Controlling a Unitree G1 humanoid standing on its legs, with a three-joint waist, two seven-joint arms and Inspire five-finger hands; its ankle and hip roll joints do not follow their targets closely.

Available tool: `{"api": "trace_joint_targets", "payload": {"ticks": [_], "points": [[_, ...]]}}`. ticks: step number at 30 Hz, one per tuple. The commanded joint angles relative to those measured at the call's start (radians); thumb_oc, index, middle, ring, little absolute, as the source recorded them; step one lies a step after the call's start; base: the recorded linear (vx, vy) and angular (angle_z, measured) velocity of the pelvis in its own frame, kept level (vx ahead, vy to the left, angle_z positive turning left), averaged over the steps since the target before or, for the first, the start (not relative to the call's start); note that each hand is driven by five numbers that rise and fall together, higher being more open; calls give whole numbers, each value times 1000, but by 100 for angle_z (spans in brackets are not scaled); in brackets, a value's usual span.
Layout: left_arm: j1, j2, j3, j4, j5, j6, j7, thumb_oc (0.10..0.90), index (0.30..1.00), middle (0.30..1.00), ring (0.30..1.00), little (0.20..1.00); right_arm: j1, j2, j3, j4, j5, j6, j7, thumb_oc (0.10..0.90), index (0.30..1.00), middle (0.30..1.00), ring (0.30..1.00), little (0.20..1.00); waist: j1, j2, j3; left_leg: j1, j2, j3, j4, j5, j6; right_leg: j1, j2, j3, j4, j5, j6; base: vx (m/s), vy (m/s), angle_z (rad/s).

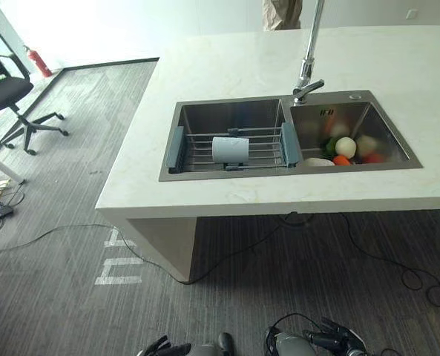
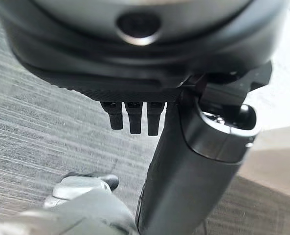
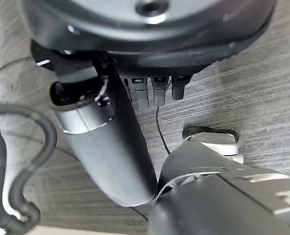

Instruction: Place the dishes in the dishwasher.

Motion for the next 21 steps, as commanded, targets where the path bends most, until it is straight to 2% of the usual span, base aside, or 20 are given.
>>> {"api": "trace_joint_targets", "payload": {"ticks": [1,5,9,14,15,16,18,19,20,21], "points": [[-9,19,65,-1,-127,-44,40,800,900,900,900,900,-4,-24,-41,51,20,-2,-4,800,900,900,900,900,19,-2,-7,-15,58,-30,60,-109,-80,132,-77,13,-136,-5,124,42,8,0],[9,31,129,9,-193,-77,47,800,900,900,900,900,1,-28,-61,61,8,-6,-3,800,900,900,900,900,21,-3,-15,-5,57,-30,60,-116,-79,139,-78,15,-136,-10,124,29,16,1],[19,48,159,3,-200,-102,24,800,900,900,900,900,3,-38,-72,68,6,-12,-9,800,900,900,900,900,21,-4,-18,7,52,-37,60,-119,-74,146,-70,30,-136,-14,120,31,60,-1],[10,47,149,1,-119,-64,-18,800,900,900,900,900,-5,-40,-87,64,13,-24,-29,800,900,900,900,900,28,-13,-6,37,24,-48,60,-133,-41,195,-65,33,-136,-10,114,85,113,2],[-6,50,124,1,-84,-36,-31,800,900,900,900,900,-15,-37,-91,46,18,-35,-31,800,900,900,900,900,9,-2,8,41,19,-57,60,-139,-8,222,-45,11,-136,86,123,125,152,2],[-14,51,103,-2,-52,-20,-37,800,900,900,900,900,-19,-34,-91,35,27,-39,-26,800,900,900,900,900,-8,6,26,48,6,-85,60,-145,12,181,-36,33,-85,175,142,94,112,2],[-24,45,56,-7,-15,-6,-23,800,900,900,900,900,-19,-35,-89,16,44,-38,-13,800,900,900,900,900,-36,9,50,57,-20,-127,60,-154,28,63,-18,86,40,231,145,63,-57,12],[-29,36,11,-4,-13,14,-29,800,900,900,900,900,-21,-34,-85,7,37,-39,-3,800,900,900,900,900,-53,7,60,69,-33,-140,60,-166,22,29,-23,93,-58,242,140,153,-405,23],[-34,28,-13,-9,-23,24,-38,800,900,900,900,900,-33,-29,-75,12,28,-35,-5,800,900,900,900,900,-60,1,71,92,-29,-138,60,-190,8,-33,-50,93,-136,258,149,190,-521,12],[-32,27,-19,-12,-37,22,-31,800,900,900,900,900,-38,-25,-70,10,26,-15,-12,800,900,900,900,900,-61,-1,70,92,-14,-123,60,-192,-2,-27,-44,103,-136,209,144,160,-540,-2]]}}
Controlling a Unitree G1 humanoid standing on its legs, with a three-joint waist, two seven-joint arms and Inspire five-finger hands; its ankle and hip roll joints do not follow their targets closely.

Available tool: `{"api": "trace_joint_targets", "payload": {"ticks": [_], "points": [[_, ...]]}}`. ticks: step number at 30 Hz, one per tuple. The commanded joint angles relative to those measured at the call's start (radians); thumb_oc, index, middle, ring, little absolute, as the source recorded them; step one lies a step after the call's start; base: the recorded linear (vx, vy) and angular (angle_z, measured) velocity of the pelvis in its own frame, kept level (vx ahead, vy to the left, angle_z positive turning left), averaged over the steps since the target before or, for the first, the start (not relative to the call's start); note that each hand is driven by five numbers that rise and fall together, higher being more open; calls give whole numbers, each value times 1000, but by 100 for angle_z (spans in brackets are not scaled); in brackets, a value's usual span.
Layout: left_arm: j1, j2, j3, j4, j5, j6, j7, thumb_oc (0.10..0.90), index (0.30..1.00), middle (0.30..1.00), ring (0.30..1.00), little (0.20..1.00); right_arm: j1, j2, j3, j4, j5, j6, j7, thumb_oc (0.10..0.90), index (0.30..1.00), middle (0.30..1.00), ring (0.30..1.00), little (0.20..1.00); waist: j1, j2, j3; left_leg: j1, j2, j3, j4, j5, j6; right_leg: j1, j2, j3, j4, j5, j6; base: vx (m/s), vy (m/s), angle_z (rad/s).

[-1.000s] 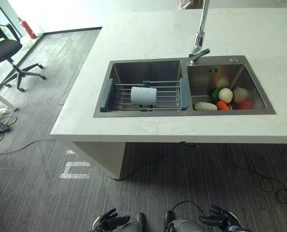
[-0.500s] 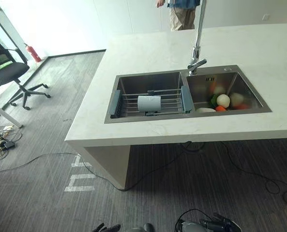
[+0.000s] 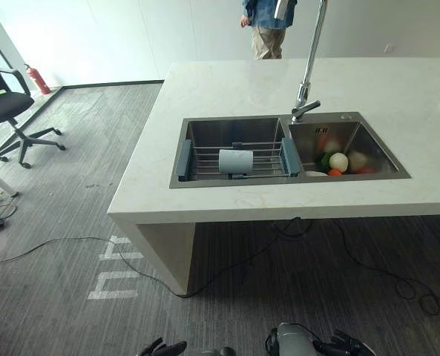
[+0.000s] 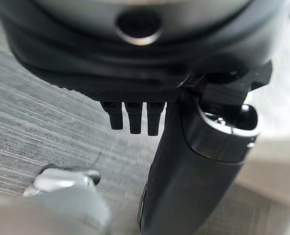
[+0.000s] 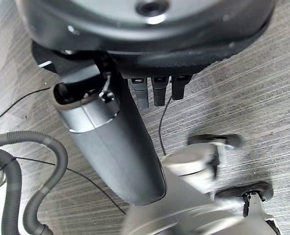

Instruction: Place the dishes in the dishwasher.

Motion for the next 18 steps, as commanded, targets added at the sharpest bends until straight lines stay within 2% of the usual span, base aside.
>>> {"api": "trace_joint_targets", "payload": {"ticks": [1,3,4,5,6,7,8,9,10,13,14,16,18], "points": [[-8,23,45,-15,-22,14,-3,800,900,900,900,900,-49,-19,-1,-14,23,-10,-7,800,900,900,900,900,-13,6,52,110,51,-47,-21,-138,-60,127,3,-9,-188,73,6,171,-450,-15],[-7,15,47,-16,-47,11,1,800,900,900,900,900,-37,-16,1,8,-31,-29,-1,800,900,900,900,900,-12,-15,36,132,80,-10,-21,-130,-83,155,11,-6,-188,12,-8,252,-449,-5],[-4,3,51,-35,4,6,8,800,900,900,900,900,-25,-14,15,-1,-88,-38,-19,800,900,900,900,900,3,-46,42,162,90,28,-21,-62,-92,215,16,27,-188,-28,-25,281,-396,0],[-6,0,49,-43,35,0,9,800,900,900,900,900,-22,-15,22,-7,-82,-35,-30,800,900,900,900,900,15,-64,43,153,81,30,-21,-6,-94,230,14,45,-188,-39,-34,307,-400,11],[-15,-1,15,-63,60,-4,11,800,900,900,900,900,-16,-42,26,-20,-31,-25,-38,800,900,900,900,900,49,-74,66,60,60,20,12,51,-97,272,21,56,-188,-66,-54,166,-34,24],[-19,0,8,-67,30,9,11,800,900,900,900,900,-23,-62,19,-24,-47,-29,-23,800,900,900,900,900,48,-32,73,-2,85,19,-21,34,-113,275,32,22,-188,-76,-45,131,117,45],[-23,3,8,-63,30,18,2,800,900,900,900,900,-23,-69,18,-25,-52,-37,-15,800,900,900,900,900,49,-14,78,-52,110,17,-21,52,-129,282,35,9,-188,-84,-44,68,245,38],[-28,6,9,-59,34,30,-5,800,900,900,900,900,-23,-73,18,-29,-49,-41,-13,800,900,900,900,900,50,-10,84,-88,123,8,-21,74,-136,289,34,9,-188,-88,-47,73,189,30],[-41,7,6,-56,32,48,4,800,900,900,900,900,-24,-72,21,-34,-30,-40,-17,800,900,900,900,900,44,-4,78,-86,151,30,-21,73,-142,287,27,-9,-188,-101,-42,97,194,3],[-47,0,17,-37,29,55,17,800,900,900,900,900,-26,-66,10,-38,72,-31,-23,800,900,900,900,900,43,10,50,-86,151,17,-21,39,-148,266,0,-38,-188,-100,-25,115,200,-46],[-39,7,32,-30,14,56,34,800,900,900,900,900,-12,-61,-6,-47,46,-31,-3,800,900,900,900,900,35,13,27,-68,146,17,-21,3,-154,248,-28,-63,-188,-93,-13,89,139,-43],[-32,14,53,-27,1,68,33,800,900,900,900,900,-6,-52,-1,-43,-6,-46,-6,800,900,900,900,900,35,12,17,-58,142,23,-21,-11,-154,244,-42,-73,-188,-90,-7,70,98,-3],[-4,25,88,0,-6,51,12,800,900,900,900,900,8,-37,-6,-21,36,-39,-6,800,900,900,900,900,42,9,2,-38,132,23,-21,-33,-144,249,-55,-76,-188,-93,2,79,66,2]]}}
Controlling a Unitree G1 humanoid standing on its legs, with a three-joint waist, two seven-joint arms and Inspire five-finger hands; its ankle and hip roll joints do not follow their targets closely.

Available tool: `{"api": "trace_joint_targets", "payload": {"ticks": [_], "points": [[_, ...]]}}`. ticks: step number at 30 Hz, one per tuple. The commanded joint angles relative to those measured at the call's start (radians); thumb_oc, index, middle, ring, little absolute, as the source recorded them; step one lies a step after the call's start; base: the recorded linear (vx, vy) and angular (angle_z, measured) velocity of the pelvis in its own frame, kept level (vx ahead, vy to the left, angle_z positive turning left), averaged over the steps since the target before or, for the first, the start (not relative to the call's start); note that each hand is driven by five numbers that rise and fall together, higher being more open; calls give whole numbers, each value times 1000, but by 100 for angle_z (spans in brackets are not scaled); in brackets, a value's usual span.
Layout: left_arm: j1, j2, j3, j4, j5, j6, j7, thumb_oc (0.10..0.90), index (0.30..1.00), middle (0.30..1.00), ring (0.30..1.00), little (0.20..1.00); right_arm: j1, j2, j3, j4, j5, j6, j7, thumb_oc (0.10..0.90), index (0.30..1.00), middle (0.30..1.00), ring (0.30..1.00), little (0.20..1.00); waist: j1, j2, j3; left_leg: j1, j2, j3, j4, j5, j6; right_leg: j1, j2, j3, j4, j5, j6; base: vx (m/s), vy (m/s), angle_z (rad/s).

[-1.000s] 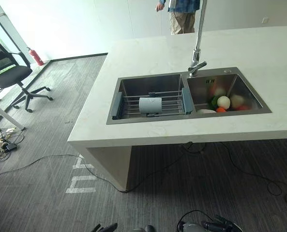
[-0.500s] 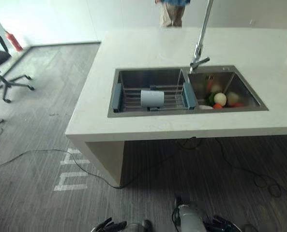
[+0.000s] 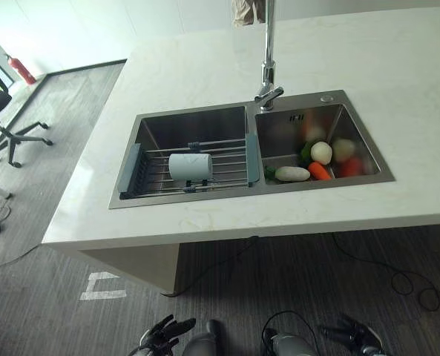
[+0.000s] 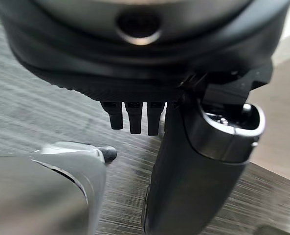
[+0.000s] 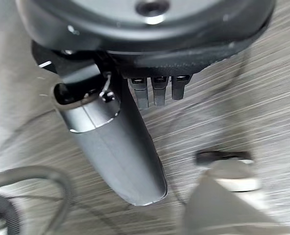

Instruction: Place the dishes in the dishwasher.

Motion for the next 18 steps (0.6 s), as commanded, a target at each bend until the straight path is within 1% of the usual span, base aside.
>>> {"api": "trace_joint_targets", "payload": {"ticks": [1,6,10,12,14,16,17,18], "points": [[68,34,4,10,-15,-14,1,800,900,900,900,900,16,-5,-27,-21,19,-21,15,800,900,900,900,900,18,-20,-33,-49,-10,20,125,-170,-1,18,-189,32,-74,28,211,61,50,-5],[79,29,17,24,-24,-25,1,800,900,900,900,900,19,6,-32,-3,6,-12,15,800,900,900,900,900,18,-23,-43,-35,-12,31,125,-183,7,23,-192,40,-74,27,214,43,21,-6],[84,27,30,22,-69,-26,13,800,900,900,900,900,21,7,-40,7,13,-21,21,800,900,900,900,900,18,-23,-49,-24,-10,36,125,-191,10,27,-193,43,-74,24,215,23,12,-4],[86,33,47,21,-120,-30,26,800,900,900,900,900,21,3,-44,3,19,-21,25,800,900,900,900,900,17,-22,-53,-22,-12,31,125,-195,11,29,-188,50,-74,19,214,11,8,2],[89,34,58,23,-138,-43,35,800,900,900,900,900,23,3,-47,4,20,-22,25,800,900,900,900,900,16,-22,-55,-21,-13,28,125,-196,10,30,-186,53,-74,17,214,11,7,2],[98,44,96,23,-195,-88,61,800,900,900,900,900,26,0,-53,6,23,-20,25,800,900,900,900,900,17,-20,-59,-17,-14,24,125,-199,9,34,-186,54,-74,13,213,0,0,0],[100,48,106,22,-211,-95,65,800,900,900,900,900,27,-1,-54,7,23,-19,25,800,900,900,900,900,17,-20,-60,-16,-14,23,125,-199,8,35,-186,53,-74,12,213,20,33,-1],[107,59,134,19,-267,-117,69,800,900,900,900,900,30,-6,-60,9,21,-15,27,800,900,900,900,900,18,-18,-62,-14,-14,22,125,-200,8,37,-188,51,-74,11,213,0,0,0]]}}
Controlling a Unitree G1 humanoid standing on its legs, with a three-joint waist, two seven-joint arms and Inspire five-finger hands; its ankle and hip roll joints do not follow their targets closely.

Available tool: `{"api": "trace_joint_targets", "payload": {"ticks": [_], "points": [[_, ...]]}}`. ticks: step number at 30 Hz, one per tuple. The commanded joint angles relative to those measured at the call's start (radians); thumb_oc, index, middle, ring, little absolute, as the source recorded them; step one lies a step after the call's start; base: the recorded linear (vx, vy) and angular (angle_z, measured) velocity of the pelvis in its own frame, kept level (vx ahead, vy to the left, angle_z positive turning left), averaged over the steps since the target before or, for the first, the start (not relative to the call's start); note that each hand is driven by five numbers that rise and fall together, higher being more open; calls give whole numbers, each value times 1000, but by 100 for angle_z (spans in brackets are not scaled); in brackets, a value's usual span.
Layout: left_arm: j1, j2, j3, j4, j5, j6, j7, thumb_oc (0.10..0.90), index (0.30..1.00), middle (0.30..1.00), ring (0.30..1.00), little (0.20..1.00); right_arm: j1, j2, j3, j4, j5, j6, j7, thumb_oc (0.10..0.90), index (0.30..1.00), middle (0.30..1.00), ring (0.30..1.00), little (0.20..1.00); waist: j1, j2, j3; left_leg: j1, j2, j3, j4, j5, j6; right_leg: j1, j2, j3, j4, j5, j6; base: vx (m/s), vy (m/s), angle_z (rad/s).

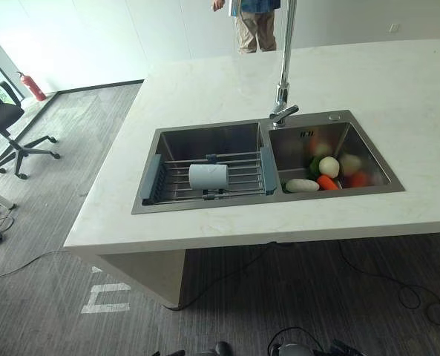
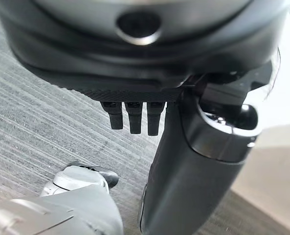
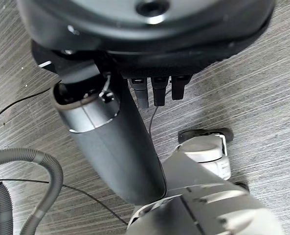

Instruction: Place the dishes in the dishwasher.

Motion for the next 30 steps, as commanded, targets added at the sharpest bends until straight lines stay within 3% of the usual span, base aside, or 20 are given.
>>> {"api": "trace_joint_targets", "payload": {"ticks": [1,4,6,10,13,15,17,18,20,22,23,25,26,30], "points": [[-2,51,65,-19,-143,-107,46,800,900,900,900,900,-26,-37,-52,2,20,-33,11,800,900,900,900,900,5,-12,20,4,43,-24,61,-144,-43,68,-106,22,-137,46,151,9,32,1],[10,81,158,-33,-382,-140,27,800,900,900,900,900,-17,-52,-71,9,14,-29,19,800,900,900,900,900,11,-5,18,9,43,-31,61,-146,-45,76,-111,12,-137,41,152,8,24,2],[22,113,233,-36,-450,-179,18,800,900,900,900,900,-16,-63,-85,12,14,-18,23,800,900,900,900,900,15,-3,13,11,44,-32,61,-146,-47,80,-116,5,-137,39,155,13,26,6],[22,210,334,-95,-414,-322,48,800,900,900,900,900,-13,-76,-87,28,11,-7,24,800,900,900,900,900,25,3,4,24,46,-38,61,-154,-46,96,-118,-5,-137,29,155,30,14,3],[7,321,367,-252,-174,-495,259,800,900,900,900,900,3,-71,-67,20,40,-15,12,800,900,900,900,900,31,9,0,24,46,-42,61,-155,-45,99,-117,-7,-137,26,158,18,3,8],[2,454,366,-436,192,-756,536,800,900,900,900,900,10,-57,-36,-5,60,-15,-13,800,900,900,900,900,40,12,-5,17,49,-39,61,-152,-41,94,-119,-8,-137,30,161,-12,-3,7],[-2,537,371,-622,370,-672,667,800,900,900,900,900,21,-54,-26,-21,66,-18,-20,800,900,900,900,900,46,14,-9,7,51,-39,61,-146,-43,86,-120,-10,-137,32,162,-15,-1,2],[-31,663,401,-764,548,-625,747,800,900,900,900,900,29,-54,-17,-21,68,-31,-16,800,900,900,900,900,48,18,-16,9,55,-39,61,-155,-50,91,-120,-19,-137,22,168,9,-54,6],[-111,795,381,-888,600,-599,711,800,900,900,900,900,27,-58,-1,-27,83,-30,-7,800,900,900,900,900,37,16,-31,10,59,-30,61,-158,-55,90,-118,-18,-137,20,170,41,-80,3],[-206,881,315,-1008,536,-601,562,800,900,900,900,900,24,-59,10,-40,81,-15,-6,800,900,900,900,900,21,18,-43,13,61,-23,61,-162,-57,86,-113,-7,-137,19,171,62,-82,-19],[-279,917,251,-1110,506,-515,468,800,900,900,900,900,23,-57,14,-43,83,-5,-5,800,900,900,900,900,9,20,-48,16,63,-16,61,-165,-57,83,-109,3,-137,20,172,91,-93,-22],[-367,933,164,-1167,407,-457,312,800,900,900,900,900,26,-54,12,-42,87,4,-2,800,900,900,900,900,-9,23,-53,22,64,-8,61,-168,-55,80,-103,22,-137,24,174,75,-86,-25],[-418,930,104,-1194,360,-399,189,800,900,900,900,900,28,-56,9,-39,88,15,-3,800,900,900,900,900,-22,25,-54,26,66,-1,61,-171,-54,77,-98,35,-137,27,177,53,-74,-38],[-528,923,-23,-1181,304,-233,-36,800,900,900,900,900,37,-63,-6,-23,80,31,-8,800,900,900,900,900,-54,33,-54,26,73,20,61,-165,-53,59,-88,68,-137,42,181,52,-47,-25]]}}
